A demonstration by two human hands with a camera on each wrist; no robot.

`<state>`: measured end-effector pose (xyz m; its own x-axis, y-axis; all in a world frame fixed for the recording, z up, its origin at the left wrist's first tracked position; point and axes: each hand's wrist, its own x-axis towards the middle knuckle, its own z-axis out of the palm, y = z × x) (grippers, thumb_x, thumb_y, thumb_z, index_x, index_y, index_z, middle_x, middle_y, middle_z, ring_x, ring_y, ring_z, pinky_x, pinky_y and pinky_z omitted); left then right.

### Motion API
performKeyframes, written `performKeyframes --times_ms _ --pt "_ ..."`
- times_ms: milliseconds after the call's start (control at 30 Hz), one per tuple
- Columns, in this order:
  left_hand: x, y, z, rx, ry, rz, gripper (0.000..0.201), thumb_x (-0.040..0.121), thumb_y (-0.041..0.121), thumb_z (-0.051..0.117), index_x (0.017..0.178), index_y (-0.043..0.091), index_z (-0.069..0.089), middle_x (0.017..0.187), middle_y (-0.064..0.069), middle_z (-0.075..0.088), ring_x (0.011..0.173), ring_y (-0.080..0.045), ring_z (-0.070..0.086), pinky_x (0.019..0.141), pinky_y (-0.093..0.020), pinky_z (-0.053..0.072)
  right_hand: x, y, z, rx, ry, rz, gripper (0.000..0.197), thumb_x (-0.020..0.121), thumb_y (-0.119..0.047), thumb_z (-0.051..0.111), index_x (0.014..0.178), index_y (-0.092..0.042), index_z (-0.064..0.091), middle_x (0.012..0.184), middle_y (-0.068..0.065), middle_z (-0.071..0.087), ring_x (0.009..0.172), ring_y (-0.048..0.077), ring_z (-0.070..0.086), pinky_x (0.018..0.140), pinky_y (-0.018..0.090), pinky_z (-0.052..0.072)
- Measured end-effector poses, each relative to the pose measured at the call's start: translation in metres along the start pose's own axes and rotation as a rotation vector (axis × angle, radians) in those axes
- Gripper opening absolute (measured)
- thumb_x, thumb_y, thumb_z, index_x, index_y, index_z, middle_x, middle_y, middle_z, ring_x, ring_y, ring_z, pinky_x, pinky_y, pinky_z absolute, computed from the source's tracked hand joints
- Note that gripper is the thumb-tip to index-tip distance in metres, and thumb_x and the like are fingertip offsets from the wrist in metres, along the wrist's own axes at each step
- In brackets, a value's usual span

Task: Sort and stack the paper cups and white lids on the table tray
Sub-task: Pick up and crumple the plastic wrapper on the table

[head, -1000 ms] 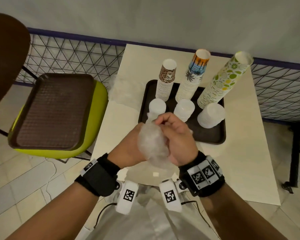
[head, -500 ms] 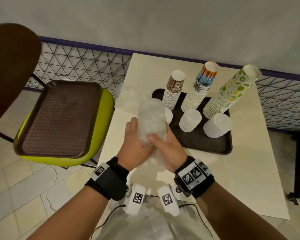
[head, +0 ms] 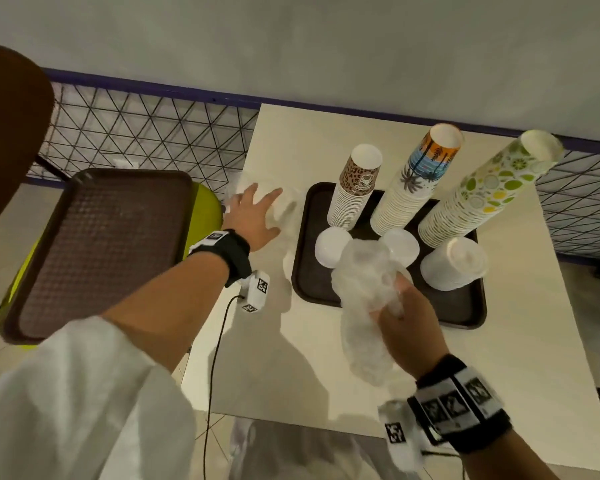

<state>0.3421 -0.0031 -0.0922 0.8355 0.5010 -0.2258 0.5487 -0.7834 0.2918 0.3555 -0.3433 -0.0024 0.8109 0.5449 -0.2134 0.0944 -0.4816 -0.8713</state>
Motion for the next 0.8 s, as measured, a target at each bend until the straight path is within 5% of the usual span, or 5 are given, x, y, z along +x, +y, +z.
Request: performKeyframes --times_ms 100,300,567,633,800 --pt "0.020 -0.008 0.024 0.135 -0.155 -0.045 0.083 0.094 0.050 0.064 0.160 0.046 0.015 0.168 -0.010 0.016 0.148 -0.044 0.022 0.115 -0.054 0.036 -0.016 0.019 0.001 -0.032 -0.015 -0.092 0.007 0.095 -0.012 0.063 0.100 -0.018 0.062 0.083 0.001 0.069 0.076 0.012 0.066 0.070 0.017 0.054" --pt "0.022 -0.014 0.027 0.120 -0.032 -0.050 0.026 0.102 0.017 0.048 0.118 0.008 0.066 0.119 -0.019 0.066 0.109 -0.039 0.063 0.085 -0.041 0.052 -0.022 0.051 0.002 -0.050 -0.037 0.001 0.024 0.093 -0.008 0.068 0.110 -0.023 0.061 0.089 0.002 0.071 0.083 0.019 0.067 0.077 0.024 0.057" --pt "-0.047 0.014 -0.057 -0.108 0.227 -0.022 0.017 0.094 0.018 0.060 0.104 0.015 0.073 0.097 -0.007 0.073 0.089 -0.031 0.067 0.070 -0.033 0.050 0.001 0.015 0.006 -0.209 -0.133 0.100 0.030 0.084 -0.010 0.077 0.110 -0.014 0.063 0.085 -0.009 0.061 0.077 0.013 0.060 0.071 0.023 0.045" --pt "-0.073 0.021 -0.078 -0.127 0.335 0.004 0.017 0.094 0.020 0.061 0.106 0.015 0.074 0.096 -0.006 0.073 0.086 -0.028 0.068 0.072 -0.034 0.054 0.022 0.003 0.009 -0.121 -0.188 -0.101 0.025 0.076 -0.024 0.084 0.089 -0.012 0.066 0.077 0.003 0.062 0.065 0.020 0.061 0.068 0.032 0.050" --pt "-0.132 0.030 -0.124 -0.332 0.542 0.041 0.018 0.096 0.021 0.062 0.110 0.016 0.072 0.096 -0.002 0.073 0.077 -0.016 0.063 0.071 -0.025 0.052 0.014 0.003 0.016 -0.214 -0.115 -0.049 0.021 0.094 -0.033 0.057 0.100 -0.013 0.055 0.089 -0.001 0.063 0.084 0.021 0.061 0.081 0.033 0.051"
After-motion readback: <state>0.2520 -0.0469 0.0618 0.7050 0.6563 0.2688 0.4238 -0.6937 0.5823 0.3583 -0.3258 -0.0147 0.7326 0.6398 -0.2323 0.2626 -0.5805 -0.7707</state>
